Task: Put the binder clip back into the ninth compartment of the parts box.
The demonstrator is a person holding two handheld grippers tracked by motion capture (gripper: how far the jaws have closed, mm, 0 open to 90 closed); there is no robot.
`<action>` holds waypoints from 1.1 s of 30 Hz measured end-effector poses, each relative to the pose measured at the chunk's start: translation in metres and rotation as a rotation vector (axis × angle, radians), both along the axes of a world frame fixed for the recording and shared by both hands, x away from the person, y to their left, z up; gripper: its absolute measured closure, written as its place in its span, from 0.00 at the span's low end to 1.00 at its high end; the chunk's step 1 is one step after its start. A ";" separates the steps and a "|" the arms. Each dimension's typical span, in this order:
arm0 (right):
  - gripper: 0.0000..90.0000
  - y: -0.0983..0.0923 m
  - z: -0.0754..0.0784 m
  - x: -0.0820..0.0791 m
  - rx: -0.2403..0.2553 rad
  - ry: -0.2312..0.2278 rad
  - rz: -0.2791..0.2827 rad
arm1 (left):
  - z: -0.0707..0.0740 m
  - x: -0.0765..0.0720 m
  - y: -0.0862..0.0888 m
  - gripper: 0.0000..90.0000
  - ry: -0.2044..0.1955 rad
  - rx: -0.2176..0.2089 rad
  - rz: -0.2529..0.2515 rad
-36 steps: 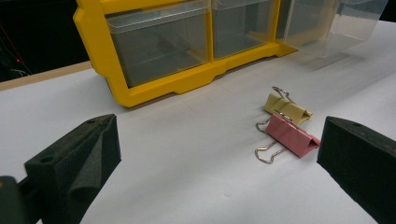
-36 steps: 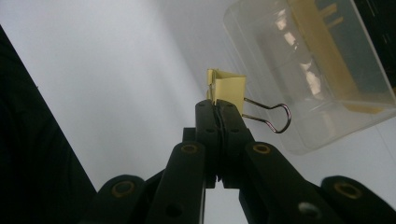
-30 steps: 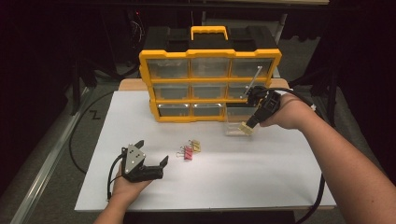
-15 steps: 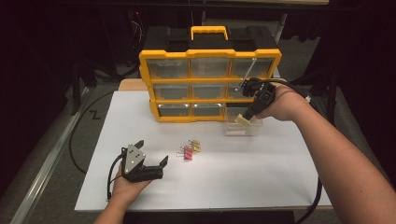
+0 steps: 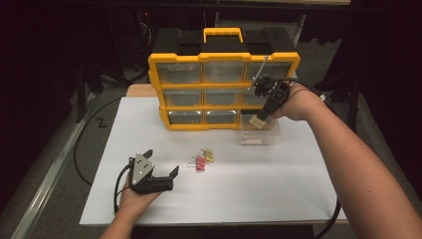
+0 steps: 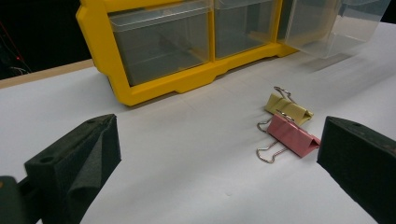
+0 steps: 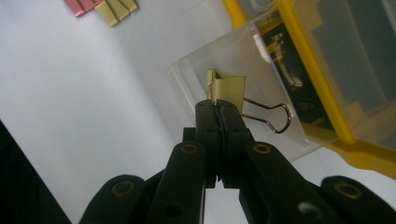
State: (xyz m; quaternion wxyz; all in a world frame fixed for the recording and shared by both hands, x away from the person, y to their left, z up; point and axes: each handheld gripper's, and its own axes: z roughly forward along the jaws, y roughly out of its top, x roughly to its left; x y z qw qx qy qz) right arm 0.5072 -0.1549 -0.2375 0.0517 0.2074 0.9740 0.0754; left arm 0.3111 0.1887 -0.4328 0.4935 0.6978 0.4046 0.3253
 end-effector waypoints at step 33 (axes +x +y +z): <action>1.00 0.020 -0.054 0.021 -0.081 0.063 0.012 | 0.001 0.000 0.002 0.00 -0.005 -0.005 -0.001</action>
